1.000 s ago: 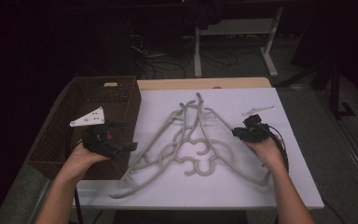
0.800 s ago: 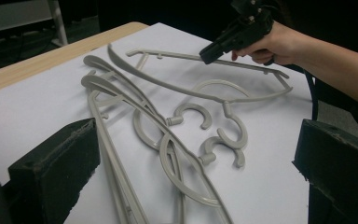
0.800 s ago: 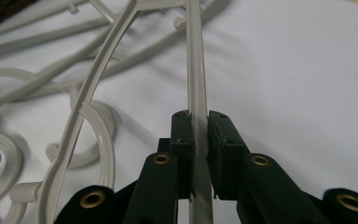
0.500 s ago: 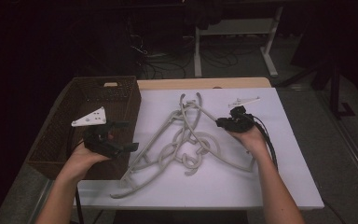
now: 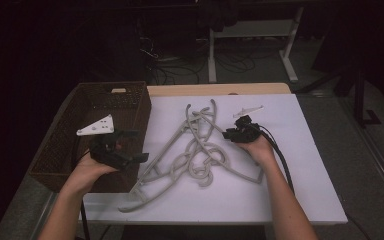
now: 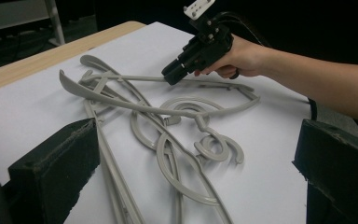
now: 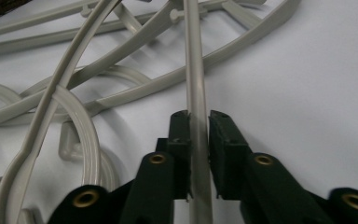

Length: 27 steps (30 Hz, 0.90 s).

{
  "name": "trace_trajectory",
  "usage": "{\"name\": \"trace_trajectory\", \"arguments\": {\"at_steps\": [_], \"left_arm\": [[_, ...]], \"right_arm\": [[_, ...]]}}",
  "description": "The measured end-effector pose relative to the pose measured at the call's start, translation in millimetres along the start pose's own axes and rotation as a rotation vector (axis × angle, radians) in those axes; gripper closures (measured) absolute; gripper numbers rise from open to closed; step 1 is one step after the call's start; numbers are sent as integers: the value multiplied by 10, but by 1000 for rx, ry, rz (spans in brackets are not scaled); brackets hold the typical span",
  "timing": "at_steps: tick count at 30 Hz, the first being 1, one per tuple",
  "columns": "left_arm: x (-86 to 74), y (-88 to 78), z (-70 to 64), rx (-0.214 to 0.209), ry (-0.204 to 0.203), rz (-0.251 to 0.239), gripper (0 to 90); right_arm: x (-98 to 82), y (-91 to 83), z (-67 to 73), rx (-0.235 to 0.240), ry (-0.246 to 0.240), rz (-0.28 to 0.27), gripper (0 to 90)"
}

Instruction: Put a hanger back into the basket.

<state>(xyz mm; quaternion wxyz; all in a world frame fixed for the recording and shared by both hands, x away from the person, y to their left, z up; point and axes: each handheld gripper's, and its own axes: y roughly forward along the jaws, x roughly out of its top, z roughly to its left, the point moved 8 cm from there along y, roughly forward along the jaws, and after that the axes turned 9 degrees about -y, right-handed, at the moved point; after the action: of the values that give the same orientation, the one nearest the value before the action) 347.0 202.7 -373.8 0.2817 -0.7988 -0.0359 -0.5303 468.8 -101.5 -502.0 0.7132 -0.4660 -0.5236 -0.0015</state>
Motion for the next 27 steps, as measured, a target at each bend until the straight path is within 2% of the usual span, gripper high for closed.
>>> {"name": "trace_trajectory", "arguments": {"at_steps": [6,7,8,9,10,11,12,13,15,16,17,19,20,21,23,24,27], "left_arm": [[-1,3,-3,-1,1,2,0],[0,3,-2,-1,-1,1,0],[0,3,-2,-1,-1,1,0],[0,4,-2,-1,-1,2,0],[0,4,-2,-1,-1,2,0],[-1,7,-2,0,0,4,0],[-1,7,-2,0,0,4,0],[-1,7,-3,0,2,6,0],[1,7,-3,-1,1,4,0],[1,7,-3,-1,1,4,0],[2,6,-4,-1,1,4,0],[2,9,-7,-2,2,4,0],[2,9,-7,-2,2,4,0],[2,9,-10,-2,3,4,0],[1,9,-12,-4,3,4,0],[1,8,-12,-5,2,3,0],[2,6,-11,-7,-1,2,0]], "right_arm": [[89,-149,53,-14,14,-16,616],[133,-201,122,-9,14,-15,604],[133,-201,122,-9,14,-15,604],[189,-216,235,16,11,-15,591],[189,-216,235,16,11,-15,591],[245,-195,351,37,-5,-8,590],[245,-195,351,37,-5,-8,590],[307,-142,472,57,-16,1,589],[364,-78,569,77,-23,4,591],[364,-78,569,77,-23,4,591],[422,32,669,93,-30,17,596],[461,127,723,98,-37,26,603],[461,127,723,98,-37,26,603],[507,241,759,97,-29,38,612],[521,275,762,95,-26,40,614],[546,352,760,79,-19,56,619],[610,427,759,68,-15,44,631]]}}
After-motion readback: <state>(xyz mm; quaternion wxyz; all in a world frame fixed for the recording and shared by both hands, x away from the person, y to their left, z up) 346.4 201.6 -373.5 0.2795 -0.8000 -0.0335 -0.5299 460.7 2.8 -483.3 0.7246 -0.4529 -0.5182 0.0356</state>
